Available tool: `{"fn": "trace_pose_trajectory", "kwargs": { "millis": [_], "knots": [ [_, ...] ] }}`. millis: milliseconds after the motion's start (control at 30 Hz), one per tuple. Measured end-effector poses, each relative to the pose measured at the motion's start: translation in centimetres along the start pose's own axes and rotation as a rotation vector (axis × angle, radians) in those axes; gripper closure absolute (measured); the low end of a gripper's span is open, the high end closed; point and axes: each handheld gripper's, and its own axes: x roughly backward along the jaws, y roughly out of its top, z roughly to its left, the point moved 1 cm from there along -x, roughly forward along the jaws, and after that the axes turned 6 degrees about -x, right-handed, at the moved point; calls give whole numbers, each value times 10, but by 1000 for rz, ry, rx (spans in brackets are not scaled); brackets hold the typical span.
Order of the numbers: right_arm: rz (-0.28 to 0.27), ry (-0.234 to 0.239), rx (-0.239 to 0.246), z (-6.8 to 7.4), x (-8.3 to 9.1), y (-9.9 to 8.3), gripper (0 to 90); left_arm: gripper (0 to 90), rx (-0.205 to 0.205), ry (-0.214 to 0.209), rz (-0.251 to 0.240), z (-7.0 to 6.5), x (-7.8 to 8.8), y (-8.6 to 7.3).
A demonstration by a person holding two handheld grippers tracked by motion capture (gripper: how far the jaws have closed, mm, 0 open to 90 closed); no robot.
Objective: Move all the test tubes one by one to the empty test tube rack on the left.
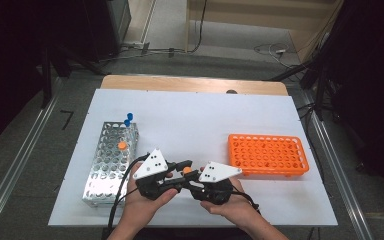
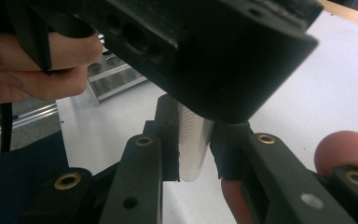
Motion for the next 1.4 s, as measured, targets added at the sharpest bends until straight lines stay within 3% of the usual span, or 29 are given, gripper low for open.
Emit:
{"fn": "trace_pose_trajectory", "kwargs": {
  "millis": [200,467,700,800,1033,1400],
  "knots": [
    [5,6,-1,-1,0,0,718,690,-10,-7,10,0,-1,0],
    [-2,2,2,0,0,-1,696,697,-20,15,13,-1,1,1],
    [-17,30,-21,-8,7,-2,472,698,-1,44,-12,3,14,2],
    [-26,6,-18,-15,15,-5,312,698,4,67,-21,8,23,1],
    [-51,-46,-39,-34,32,-10,50,698,28,121,-49,20,41,-3],
    [-68,-144,-99,-63,65,-27,0,698,50,230,-65,38,74,-9]
  ]
}}
